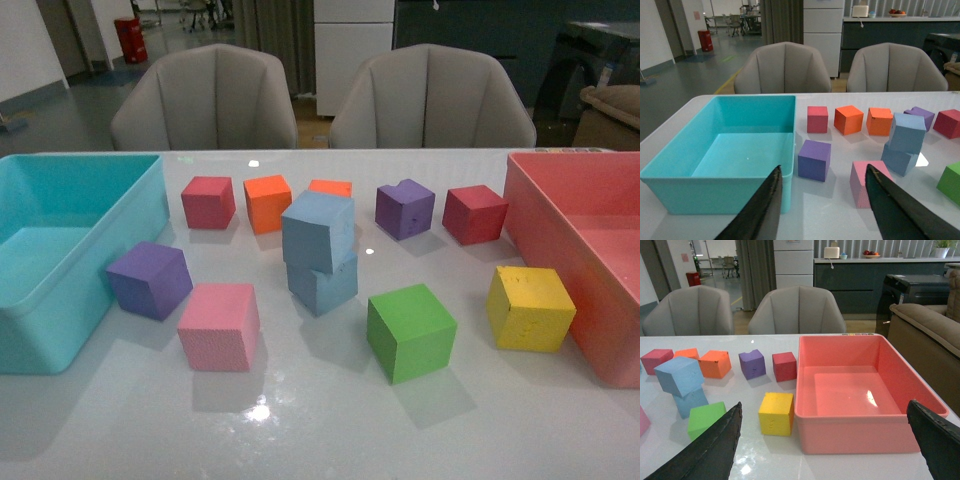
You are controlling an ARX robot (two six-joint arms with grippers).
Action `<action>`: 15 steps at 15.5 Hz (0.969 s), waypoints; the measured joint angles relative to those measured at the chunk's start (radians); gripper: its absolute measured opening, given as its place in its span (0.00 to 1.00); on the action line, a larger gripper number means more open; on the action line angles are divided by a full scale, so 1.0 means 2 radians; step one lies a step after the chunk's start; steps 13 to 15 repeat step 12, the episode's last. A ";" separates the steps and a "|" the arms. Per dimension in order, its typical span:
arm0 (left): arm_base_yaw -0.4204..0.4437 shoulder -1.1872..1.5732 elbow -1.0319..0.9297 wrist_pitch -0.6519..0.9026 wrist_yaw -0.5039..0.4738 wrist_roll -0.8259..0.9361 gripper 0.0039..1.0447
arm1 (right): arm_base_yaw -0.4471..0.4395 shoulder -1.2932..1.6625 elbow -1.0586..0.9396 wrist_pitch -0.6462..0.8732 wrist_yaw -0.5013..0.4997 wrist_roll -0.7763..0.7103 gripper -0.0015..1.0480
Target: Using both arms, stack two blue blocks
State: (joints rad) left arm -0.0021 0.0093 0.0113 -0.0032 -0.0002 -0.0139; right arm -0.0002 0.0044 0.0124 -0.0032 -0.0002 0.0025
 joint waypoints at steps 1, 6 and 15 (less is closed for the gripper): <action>0.000 0.000 0.000 0.000 0.000 0.000 0.62 | 0.000 0.000 0.000 0.000 0.000 0.000 0.94; 0.000 0.000 0.000 0.000 0.000 0.000 0.94 | 0.000 0.000 0.000 0.000 0.000 0.000 0.94; 0.000 0.000 0.000 0.000 0.000 0.000 0.94 | 0.000 0.000 0.000 0.000 0.000 0.000 0.94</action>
